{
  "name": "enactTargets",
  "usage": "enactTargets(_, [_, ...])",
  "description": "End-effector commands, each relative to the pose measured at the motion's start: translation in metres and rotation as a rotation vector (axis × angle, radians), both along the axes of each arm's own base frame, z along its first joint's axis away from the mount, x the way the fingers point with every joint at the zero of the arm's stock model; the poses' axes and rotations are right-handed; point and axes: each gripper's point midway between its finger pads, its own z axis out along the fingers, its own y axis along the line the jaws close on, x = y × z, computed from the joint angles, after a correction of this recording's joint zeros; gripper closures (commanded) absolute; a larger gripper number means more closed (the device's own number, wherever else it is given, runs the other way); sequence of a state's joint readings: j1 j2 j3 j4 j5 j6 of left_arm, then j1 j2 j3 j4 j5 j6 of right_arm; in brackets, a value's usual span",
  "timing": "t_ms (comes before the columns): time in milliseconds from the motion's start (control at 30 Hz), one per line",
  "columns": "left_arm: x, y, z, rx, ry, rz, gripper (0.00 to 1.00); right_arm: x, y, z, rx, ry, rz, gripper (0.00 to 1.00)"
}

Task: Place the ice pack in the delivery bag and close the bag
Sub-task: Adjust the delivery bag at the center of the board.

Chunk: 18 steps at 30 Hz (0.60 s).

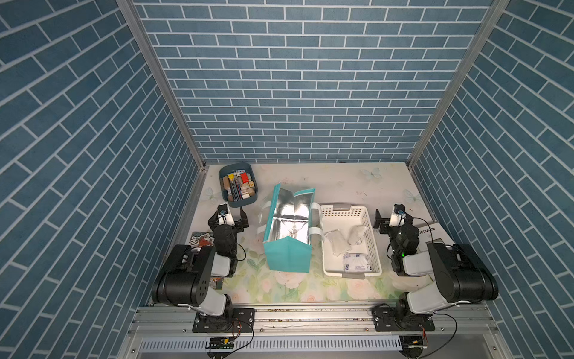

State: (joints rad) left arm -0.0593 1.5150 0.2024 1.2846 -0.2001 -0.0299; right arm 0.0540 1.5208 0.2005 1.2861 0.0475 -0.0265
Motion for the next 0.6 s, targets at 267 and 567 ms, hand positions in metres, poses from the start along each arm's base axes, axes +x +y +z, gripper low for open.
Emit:
enactTargets(267, [0.0008, 0.0001, 0.0039, 0.001, -0.013, -0.003, 0.00, 0.0043, 0.0015, 0.0040, -0.016, -0.013, 0.010, 0.00])
enactTargets(567, [0.0001, 0.0010, 0.0058, 0.003, -0.020, 0.001, 0.01, 0.0034, 0.0003, 0.0072, -0.017, -0.020, 0.003, 0.00])
